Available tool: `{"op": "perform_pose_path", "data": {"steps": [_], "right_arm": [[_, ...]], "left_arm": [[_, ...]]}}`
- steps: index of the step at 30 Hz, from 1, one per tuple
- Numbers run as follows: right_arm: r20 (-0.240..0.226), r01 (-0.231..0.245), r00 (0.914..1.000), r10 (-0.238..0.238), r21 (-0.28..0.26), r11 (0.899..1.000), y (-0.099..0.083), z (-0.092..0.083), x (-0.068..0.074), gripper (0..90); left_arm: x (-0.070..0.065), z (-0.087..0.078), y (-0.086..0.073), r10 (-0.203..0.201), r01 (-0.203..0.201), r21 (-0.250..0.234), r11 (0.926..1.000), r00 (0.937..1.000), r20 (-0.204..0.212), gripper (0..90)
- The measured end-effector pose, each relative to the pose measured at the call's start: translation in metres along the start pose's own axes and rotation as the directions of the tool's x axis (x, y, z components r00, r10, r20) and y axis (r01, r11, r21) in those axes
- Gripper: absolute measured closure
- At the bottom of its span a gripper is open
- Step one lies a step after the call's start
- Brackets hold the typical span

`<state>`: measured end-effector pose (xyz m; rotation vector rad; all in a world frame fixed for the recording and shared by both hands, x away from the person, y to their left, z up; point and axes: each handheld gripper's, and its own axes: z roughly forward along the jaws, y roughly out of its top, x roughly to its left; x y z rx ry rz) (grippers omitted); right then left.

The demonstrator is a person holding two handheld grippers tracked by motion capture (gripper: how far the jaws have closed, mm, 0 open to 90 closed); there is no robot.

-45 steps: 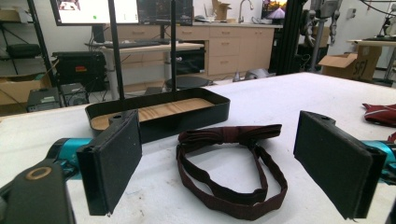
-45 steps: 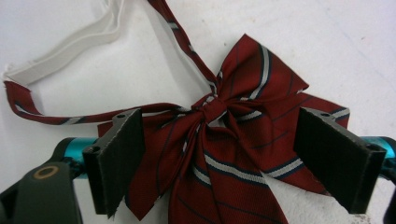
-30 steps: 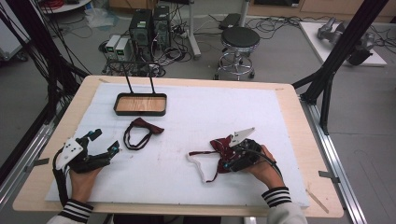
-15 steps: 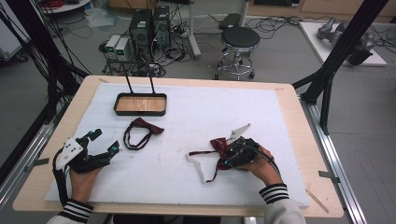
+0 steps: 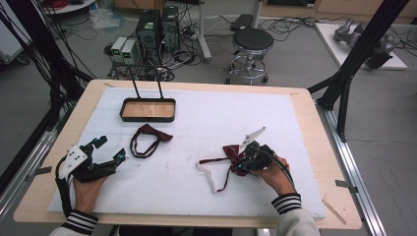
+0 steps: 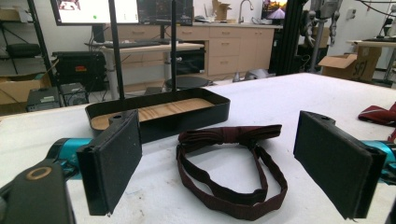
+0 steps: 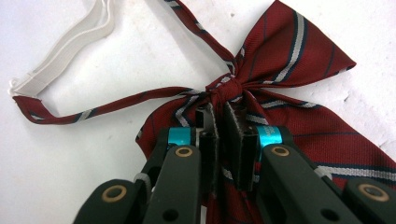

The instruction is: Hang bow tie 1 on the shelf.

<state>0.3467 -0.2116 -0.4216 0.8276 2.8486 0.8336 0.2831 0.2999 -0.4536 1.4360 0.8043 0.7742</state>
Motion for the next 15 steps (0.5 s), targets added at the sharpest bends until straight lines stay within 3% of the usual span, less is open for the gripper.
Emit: {"op": "perform_pose_path", "data": {"steps": [8,15], "right_arm": [[-0.013,-0.003,0.9999,0.002,-0.087,0.996,0.000,-0.004,0.003,84.3],[-0.047,0.003,0.9988,-0.013,-0.210,0.978,0.002,-0.010,0.009,84.3]], "left_arm": [[0.000,0.000,0.000,0.001,-0.001,0.001,1.0000,1.0000,-0.001,15.6],[0.000,0.000,0.000,0.003,-0.003,0.000,1.0000,1.0000,0.000,15.6]]}}
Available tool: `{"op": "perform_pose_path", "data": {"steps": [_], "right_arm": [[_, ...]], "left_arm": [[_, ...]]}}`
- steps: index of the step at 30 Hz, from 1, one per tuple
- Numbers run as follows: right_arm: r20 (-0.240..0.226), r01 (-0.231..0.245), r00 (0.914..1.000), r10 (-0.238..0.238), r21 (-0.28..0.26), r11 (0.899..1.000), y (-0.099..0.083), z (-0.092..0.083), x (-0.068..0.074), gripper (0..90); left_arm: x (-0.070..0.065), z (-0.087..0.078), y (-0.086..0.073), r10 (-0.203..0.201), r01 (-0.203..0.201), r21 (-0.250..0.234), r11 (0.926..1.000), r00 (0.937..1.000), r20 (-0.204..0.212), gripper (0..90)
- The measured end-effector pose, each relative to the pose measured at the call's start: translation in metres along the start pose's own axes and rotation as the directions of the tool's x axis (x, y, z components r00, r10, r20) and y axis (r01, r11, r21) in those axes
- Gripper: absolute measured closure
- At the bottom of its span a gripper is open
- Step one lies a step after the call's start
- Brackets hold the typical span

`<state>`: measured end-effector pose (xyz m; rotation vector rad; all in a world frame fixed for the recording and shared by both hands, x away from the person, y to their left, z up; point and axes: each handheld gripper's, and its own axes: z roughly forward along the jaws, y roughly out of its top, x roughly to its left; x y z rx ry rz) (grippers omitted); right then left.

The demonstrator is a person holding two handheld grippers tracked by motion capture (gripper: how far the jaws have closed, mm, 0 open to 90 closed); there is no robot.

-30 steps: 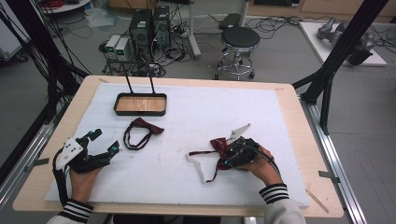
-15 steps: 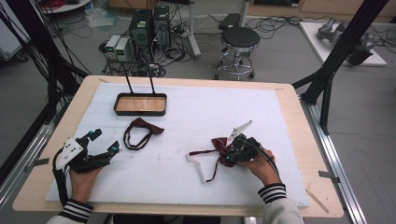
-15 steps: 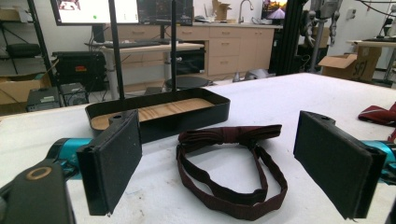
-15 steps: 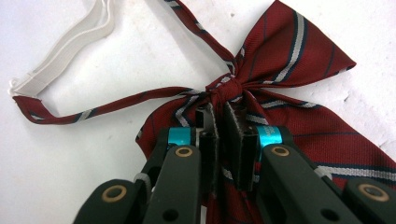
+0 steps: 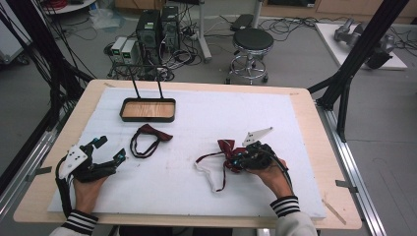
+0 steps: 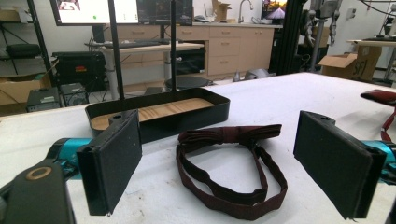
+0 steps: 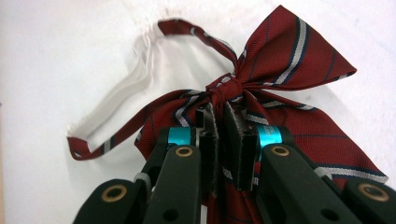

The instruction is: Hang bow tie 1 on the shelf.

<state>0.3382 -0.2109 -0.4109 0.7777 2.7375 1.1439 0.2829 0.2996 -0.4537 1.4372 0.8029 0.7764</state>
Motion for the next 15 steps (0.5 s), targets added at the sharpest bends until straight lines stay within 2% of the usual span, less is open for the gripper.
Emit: {"op": "perform_pose_path", "data": {"steps": [5,10,11,13,15], "right_arm": [[-0.014,0.016,0.9998,-0.016,-0.054,0.998,0.002,-0.001,0.004,84.3],[-0.044,0.025,0.9985,-0.033,-0.172,0.985,0.006,0.000,0.010,84.3],[-0.044,0.025,0.9985,-0.033,-0.172,0.985,0.006,0.000,0.010,84.3],[-0.057,0.033,0.9973,-0.046,-0.212,0.977,0.008,0.002,0.013,84.2],[-0.070,0.042,0.9956,-0.063,-0.265,0.963,0.012,0.003,0.018,84.2]], "left_arm": [[0.000,0.000,0.000,-0.003,0.003,-0.001,1.0000,1.0000,-0.001,15.6],[0.001,0.000,0.000,-0.007,0.007,-0.003,1.0000,1.0000,-0.004,15.6],[0.000,0.000,0.000,-0.004,0.004,-0.002,1.0000,1.0000,-0.002,15.6],[0.000,0.000,0.000,-0.001,0.001,-0.002,1.0000,1.0000,-0.006,15.6],[0.000,0.000,0.000,-0.001,0.001,-0.001,1.0000,1.0000,-0.006,15.6]]}}
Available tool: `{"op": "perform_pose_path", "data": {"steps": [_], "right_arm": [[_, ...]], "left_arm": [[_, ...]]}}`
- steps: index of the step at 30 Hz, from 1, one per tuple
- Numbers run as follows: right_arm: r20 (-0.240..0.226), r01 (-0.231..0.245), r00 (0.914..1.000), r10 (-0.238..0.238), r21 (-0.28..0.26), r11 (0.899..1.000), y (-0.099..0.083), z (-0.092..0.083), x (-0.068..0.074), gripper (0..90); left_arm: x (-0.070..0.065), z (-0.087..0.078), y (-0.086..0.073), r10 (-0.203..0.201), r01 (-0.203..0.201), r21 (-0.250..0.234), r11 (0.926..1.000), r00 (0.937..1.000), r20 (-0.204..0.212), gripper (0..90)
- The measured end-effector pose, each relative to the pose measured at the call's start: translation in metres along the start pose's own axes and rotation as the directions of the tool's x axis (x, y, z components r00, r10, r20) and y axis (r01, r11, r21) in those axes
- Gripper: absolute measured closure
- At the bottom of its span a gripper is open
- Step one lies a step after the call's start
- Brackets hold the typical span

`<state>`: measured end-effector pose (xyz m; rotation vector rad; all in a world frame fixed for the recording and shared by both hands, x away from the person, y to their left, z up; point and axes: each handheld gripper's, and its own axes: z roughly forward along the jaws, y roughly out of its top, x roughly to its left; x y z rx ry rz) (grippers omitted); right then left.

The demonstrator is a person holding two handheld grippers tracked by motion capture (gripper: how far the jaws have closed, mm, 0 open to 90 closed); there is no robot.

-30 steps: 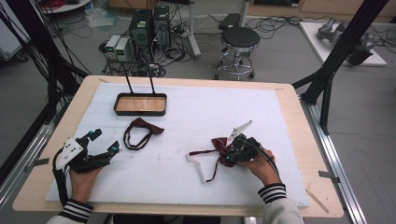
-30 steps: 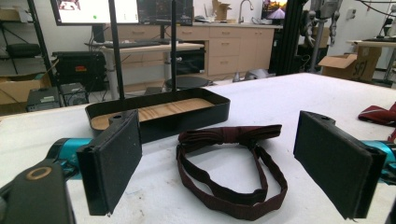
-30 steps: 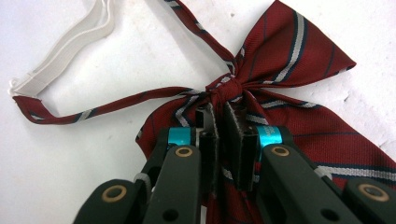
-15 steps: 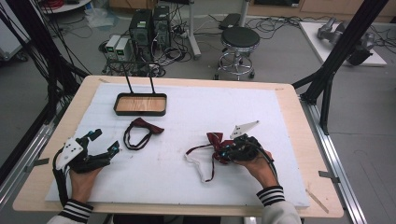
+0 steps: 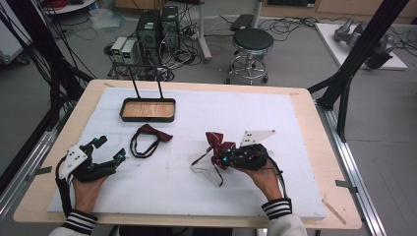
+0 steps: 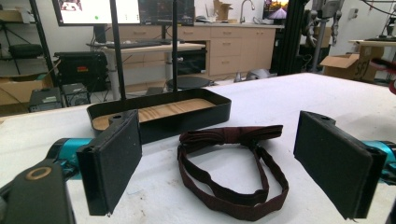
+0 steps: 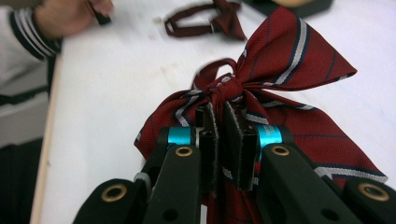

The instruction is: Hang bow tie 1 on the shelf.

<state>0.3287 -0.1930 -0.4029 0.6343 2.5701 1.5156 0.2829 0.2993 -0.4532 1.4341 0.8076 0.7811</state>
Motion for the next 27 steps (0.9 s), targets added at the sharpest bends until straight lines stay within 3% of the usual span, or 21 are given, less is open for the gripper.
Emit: {"op": "perform_pose_path", "data": {"steps": [1,6,8,11,18,22,27], "right_arm": [[0.000,0.000,1.0000,0.000,0.000,1.000,0.000,0.000,0.000,84.2],[-0.031,0.025,0.9991,-0.028,-0.100,0.995,0.009,0.006,0.008,84.2],[-0.033,0.022,0.9991,-0.025,-0.109,0.994,0.010,0.007,0.010,84.2],[-0.055,0.028,0.9978,-0.038,-0.172,0.985,0.016,0.012,0.014,84.2],[-0.095,0.034,0.9939,-0.055,-0.214,0.976,0.024,0.025,0.022,84.2],[-0.114,0.029,0.9919,-0.057,-0.236,0.971,0.028,0.029,0.025,84.1],[-0.136,0.035,0.9880,-0.073,-0.260,0.965,0.032,0.034,0.028,84.1]], "left_arm": [[0.000,0.000,0.000,0.000,0.000,0.001,1.0000,1.0000,0.000,15.6],[-0.001,-0.001,0.003,-0.007,0.007,0.009,0.9999,0.9999,0.007,15.5],[-0.003,-0.002,0.007,-0.002,0.002,0.005,1.0000,0.9999,0.012,15.5],[-0.005,-0.001,0.016,0.009,-0.009,0.000,1.0000,0.9996,0.027,15.3],[-0.017,0.004,0.044,0.028,-0.025,-0.036,0.9990,0.9959,0.086,15.2],[-0.022,0.006,0.052,0.037,-0.033,-0.043,0.9986,0.9933,0.110,15.1],[-0.028,0.012,0.063,0.038,-0.032,-0.040,0.9987,0.9847,0.170,15.1]]}}
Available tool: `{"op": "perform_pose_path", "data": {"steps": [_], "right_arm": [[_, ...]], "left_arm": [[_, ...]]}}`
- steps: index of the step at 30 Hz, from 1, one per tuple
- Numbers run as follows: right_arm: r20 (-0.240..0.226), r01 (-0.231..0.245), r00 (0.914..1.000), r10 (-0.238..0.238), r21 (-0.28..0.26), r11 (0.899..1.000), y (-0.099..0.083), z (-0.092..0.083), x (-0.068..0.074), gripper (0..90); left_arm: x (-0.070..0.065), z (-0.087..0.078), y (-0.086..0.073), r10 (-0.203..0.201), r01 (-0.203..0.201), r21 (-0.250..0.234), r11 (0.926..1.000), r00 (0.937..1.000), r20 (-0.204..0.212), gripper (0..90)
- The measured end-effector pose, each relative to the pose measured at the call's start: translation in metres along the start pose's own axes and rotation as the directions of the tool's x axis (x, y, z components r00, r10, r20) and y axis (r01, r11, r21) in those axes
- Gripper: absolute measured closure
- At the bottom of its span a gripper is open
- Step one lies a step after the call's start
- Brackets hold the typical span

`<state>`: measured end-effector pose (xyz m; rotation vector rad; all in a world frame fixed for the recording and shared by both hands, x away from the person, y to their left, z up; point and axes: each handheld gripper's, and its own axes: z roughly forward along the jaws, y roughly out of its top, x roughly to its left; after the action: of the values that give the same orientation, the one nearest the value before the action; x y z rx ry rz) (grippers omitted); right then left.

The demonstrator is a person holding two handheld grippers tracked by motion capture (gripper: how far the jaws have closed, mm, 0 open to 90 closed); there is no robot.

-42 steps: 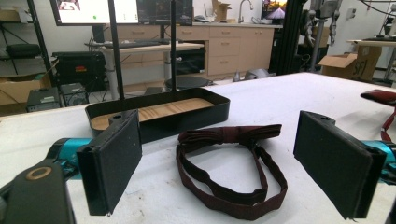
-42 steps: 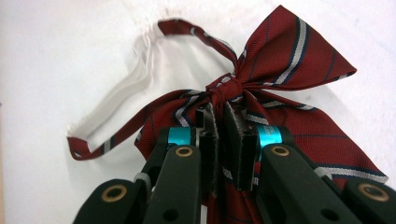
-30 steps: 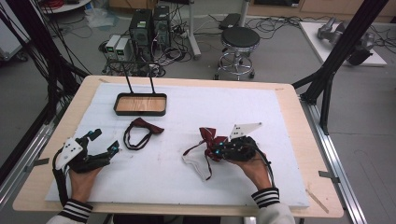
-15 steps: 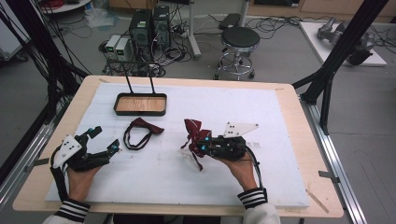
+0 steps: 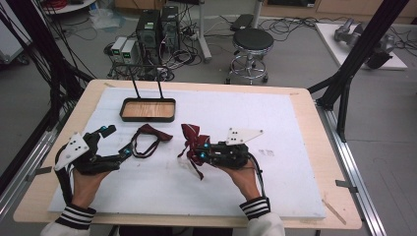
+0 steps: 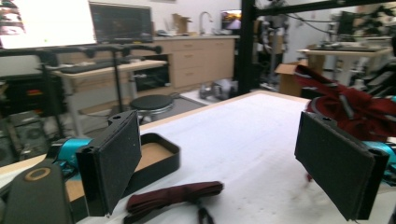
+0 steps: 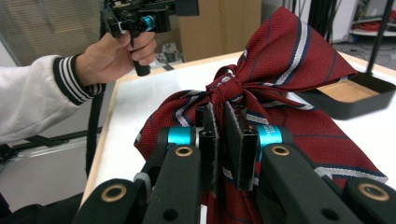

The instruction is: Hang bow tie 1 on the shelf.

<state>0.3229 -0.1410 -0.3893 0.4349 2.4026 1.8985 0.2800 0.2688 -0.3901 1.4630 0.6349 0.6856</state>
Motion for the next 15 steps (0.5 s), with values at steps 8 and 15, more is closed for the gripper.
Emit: {"op": "perform_pose_path", "data": {"steps": [8,15], "right_arm": [[-0.050,-0.001,0.9987,0.000,-0.024,1.000,0.003,0.002,0.001,84.0],[-0.059,0.022,0.9980,-0.024,-0.027,0.999,0.004,0.001,0.002,84.0]], "left_arm": [[-0.002,0.024,0.011,-0.037,0.031,0.037,0.9988,0.9827,0.181,15.1],[-0.007,0.045,0.021,-0.052,0.025,0.090,0.9956,0.9508,0.306,15.0]]}}
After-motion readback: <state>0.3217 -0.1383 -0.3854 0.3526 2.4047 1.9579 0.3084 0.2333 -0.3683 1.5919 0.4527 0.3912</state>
